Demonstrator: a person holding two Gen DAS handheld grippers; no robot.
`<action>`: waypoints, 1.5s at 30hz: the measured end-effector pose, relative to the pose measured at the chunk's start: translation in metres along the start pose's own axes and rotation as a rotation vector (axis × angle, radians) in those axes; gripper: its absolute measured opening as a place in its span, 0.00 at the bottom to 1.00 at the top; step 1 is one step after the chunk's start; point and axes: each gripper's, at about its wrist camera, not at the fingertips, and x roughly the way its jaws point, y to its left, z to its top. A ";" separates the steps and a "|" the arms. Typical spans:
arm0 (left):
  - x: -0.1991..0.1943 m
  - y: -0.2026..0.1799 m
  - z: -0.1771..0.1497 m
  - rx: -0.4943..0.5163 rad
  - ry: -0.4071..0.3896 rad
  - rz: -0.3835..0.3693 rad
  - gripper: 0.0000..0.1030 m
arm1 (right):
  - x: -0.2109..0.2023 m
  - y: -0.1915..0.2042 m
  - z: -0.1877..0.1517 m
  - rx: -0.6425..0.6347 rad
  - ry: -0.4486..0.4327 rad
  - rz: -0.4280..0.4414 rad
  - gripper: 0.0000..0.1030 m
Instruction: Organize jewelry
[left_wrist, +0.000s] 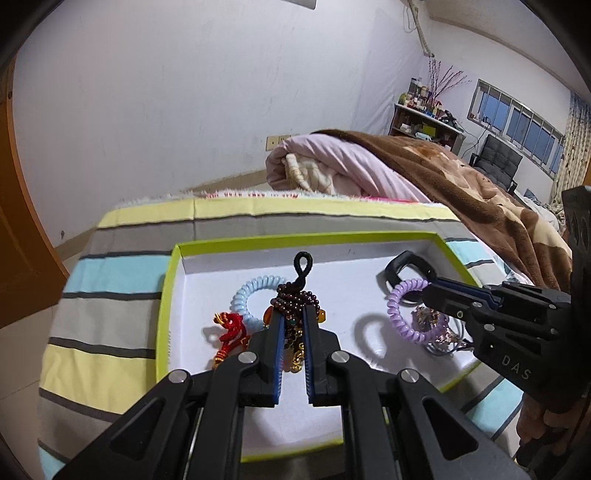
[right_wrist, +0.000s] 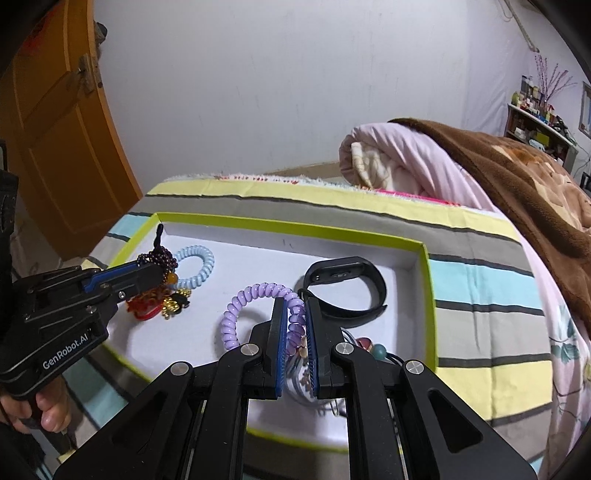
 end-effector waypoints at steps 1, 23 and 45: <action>0.002 0.001 -0.001 -0.002 0.005 -0.002 0.10 | 0.003 0.000 0.000 -0.002 0.005 -0.001 0.10; -0.015 -0.001 -0.015 0.002 0.006 0.024 0.26 | -0.005 -0.003 -0.009 0.035 0.010 0.012 0.24; -0.135 -0.035 -0.087 -0.010 -0.074 0.075 0.27 | -0.140 0.036 -0.092 0.038 -0.112 0.015 0.27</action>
